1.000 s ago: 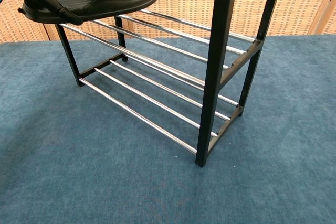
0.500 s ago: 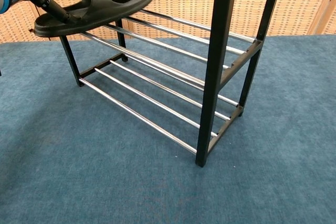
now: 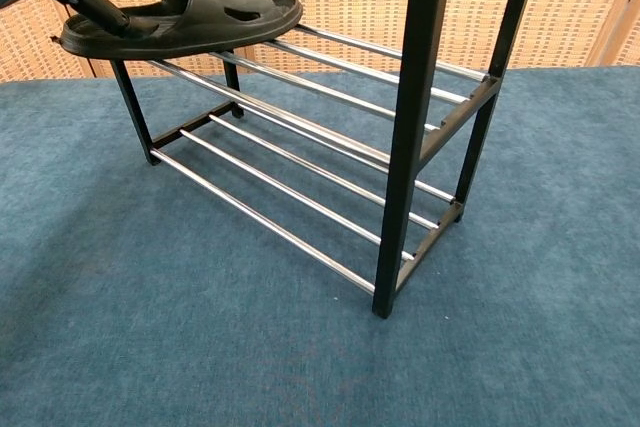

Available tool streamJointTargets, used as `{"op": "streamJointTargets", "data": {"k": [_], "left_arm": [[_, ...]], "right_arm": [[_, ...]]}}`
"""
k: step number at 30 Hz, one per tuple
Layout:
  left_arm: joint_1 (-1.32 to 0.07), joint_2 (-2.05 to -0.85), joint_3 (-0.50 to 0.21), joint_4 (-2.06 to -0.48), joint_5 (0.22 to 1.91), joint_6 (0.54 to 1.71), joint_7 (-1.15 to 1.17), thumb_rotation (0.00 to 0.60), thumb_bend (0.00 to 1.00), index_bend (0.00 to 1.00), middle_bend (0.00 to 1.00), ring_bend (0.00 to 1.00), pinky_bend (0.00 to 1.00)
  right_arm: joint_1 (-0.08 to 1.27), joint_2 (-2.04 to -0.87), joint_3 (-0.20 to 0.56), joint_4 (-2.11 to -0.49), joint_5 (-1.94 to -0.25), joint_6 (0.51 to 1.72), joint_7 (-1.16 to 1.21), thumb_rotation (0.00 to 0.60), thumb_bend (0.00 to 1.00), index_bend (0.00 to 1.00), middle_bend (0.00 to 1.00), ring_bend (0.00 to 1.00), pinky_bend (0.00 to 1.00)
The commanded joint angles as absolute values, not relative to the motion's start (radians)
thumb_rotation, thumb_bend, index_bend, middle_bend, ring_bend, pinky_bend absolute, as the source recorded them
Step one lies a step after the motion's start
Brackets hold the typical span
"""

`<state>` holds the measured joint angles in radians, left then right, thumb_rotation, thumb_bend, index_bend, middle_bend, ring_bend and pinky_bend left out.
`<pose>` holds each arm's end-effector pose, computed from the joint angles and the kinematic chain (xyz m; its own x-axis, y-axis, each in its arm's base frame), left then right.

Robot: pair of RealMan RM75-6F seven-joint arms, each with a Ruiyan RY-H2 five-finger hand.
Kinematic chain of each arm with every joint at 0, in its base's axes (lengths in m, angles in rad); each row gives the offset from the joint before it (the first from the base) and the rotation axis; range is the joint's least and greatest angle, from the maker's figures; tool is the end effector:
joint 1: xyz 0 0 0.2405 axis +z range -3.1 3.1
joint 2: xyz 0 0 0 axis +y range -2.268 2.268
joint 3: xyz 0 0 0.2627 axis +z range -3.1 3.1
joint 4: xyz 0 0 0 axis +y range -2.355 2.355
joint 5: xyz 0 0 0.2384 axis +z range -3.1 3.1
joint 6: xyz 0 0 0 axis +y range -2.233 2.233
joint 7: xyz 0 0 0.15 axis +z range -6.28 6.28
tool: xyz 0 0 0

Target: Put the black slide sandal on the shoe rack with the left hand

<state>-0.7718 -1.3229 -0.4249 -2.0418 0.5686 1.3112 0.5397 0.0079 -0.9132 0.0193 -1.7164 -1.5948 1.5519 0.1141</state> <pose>-0.0771 0.3481 0.0651 0.0862 0.1686 0.9819 0.9961 -0.0356 -0.0813 -0.3199 -0.1570 0.1913 0.3880 0.0002 0.9217 -0.9211 -0.0339 0.3877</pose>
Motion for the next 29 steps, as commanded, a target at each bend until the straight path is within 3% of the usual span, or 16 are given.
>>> {"op": "streamJointTargets", "data": {"k": [1,6,10,14,19,25,29], "left_arm": [[-0.723,-1.258,-0.372,-2.092,0.67,1.246,0.476,0.6,0.42,0.0,0.0,0.0,0.0],[-0.609,-1.074,-0.264,-2.123,0.915,1.076,0.308,0.6,0.41,0.0,0.0,0.0,0.0],[-0.509,-0.952,-0.184,-2.059,1.171,1.015,0.122,0.6,0.29,0.0,0.0,0.0,0.0],[-0.402,-0.919,-0.118,-1.962,1.314,1.121,0.034,0.6,0.2,0.0,0.0,0.0,0.0],[-0.268,-0.976,-0.084,-1.886,1.282,1.334,0.119,0.6,0.1,0.0,0.0,0.0,0.0],[-0.155,-1.067,-0.058,-1.84,1.327,1.543,0.17,0.6,0.09,0.0,0.0,0.0,0.0],[-0.108,-1.098,-0.021,-1.827,1.385,1.601,0.178,0.6,0.09,0.0,0.0,0.0,0.0]], "right_arm": [[0.007,-0.912,0.019,-1.717,-1.595,1.553,0.115,0.6,0.0,0.0,0.0,0.0,0.0],[0.004,-0.909,0.016,-1.72,-1.601,1.558,0.118,0.6,0.0,0.0,0.0,0.0,0.0],[0.0,-0.907,0.014,-1.722,-1.607,1.566,0.118,0.6,0.0,0.0,0.0,0.0,0.0],[-0.003,-0.909,0.014,-1.723,-1.607,1.57,0.112,0.6,0.0,0.0,0.0,0.0,0.0],[-0.005,-0.918,0.018,-1.725,-1.603,1.577,0.083,0.6,0.0,0.0,0.0,0.0,0.0],[-0.012,-0.938,0.024,-1.724,-1.607,1.598,0.036,0.6,0.0,0.0,0.0,0.0,0.0],[-0.017,-0.948,0.028,-1.721,-1.613,1.615,0.027,0.6,0.0,0.0,0.0,0.0,0.0]]}}
